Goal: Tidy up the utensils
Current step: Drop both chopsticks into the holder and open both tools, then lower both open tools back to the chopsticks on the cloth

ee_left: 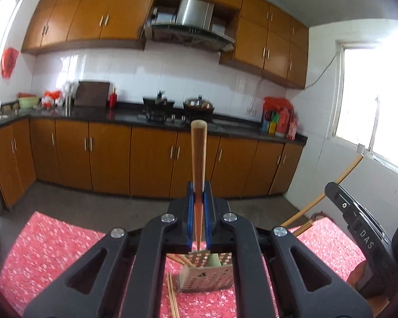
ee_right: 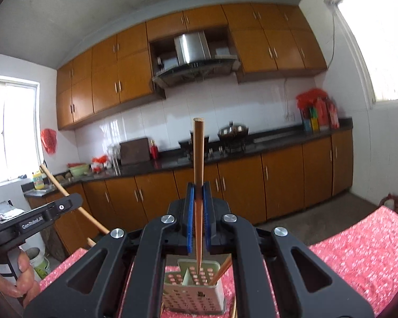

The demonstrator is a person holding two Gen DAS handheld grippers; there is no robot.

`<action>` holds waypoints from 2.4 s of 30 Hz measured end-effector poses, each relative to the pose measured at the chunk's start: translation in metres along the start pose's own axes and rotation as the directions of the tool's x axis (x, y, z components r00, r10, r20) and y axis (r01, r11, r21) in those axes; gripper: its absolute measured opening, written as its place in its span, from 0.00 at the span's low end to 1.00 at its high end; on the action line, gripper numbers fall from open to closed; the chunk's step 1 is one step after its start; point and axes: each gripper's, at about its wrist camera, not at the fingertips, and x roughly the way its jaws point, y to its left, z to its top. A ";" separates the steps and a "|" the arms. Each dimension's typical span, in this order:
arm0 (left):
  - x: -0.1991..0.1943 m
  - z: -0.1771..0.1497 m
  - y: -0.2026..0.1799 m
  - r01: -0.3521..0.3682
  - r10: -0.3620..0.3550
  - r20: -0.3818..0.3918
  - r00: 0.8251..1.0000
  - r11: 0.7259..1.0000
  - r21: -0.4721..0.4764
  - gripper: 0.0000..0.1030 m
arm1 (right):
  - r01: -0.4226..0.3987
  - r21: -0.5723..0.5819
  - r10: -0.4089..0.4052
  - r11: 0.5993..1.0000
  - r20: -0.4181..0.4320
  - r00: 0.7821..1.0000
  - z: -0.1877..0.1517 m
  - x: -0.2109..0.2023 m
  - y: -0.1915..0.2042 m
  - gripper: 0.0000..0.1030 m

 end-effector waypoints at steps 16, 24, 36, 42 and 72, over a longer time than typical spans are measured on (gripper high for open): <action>0.020 -0.022 0.018 -0.029 0.027 -0.085 0.996 0.999 -0.028 0.19 | 0.012 0.010 -0.011 1.000 -0.106 0.994 -0.013 0.012 -0.003 0.29; -0.035 -0.034 0.030 -0.073 0.073 -0.058 0.996 0.997 -0.015 0.24 | 0.100 0.043 -0.093 0.994 -0.134 0.987 -0.019 -0.031 -0.032 0.29; -0.022 -0.166 0.080 -0.178 0.165 -0.378 0.911 0.984 0.002 0.24 | 0.131 0.115 -0.033 0.985 -0.613 0.790 -0.172 -0.002 -0.079 0.14; -0.012 -0.200 0.082 -0.156 0.127 -0.451 0.883 0.987 -0.027 0.24 | 0.058 0.075 0.009 0.995 -0.685 0.729 -0.205 0.012 -0.050 0.13; 0.033 -0.246 0.046 -0.055 0.054 -0.566 0.823 0.998 0.016 0.17 | 0.205 -0.088 -0.212 0.975 -0.660 0.721 -0.214 0.009 -0.076 0.07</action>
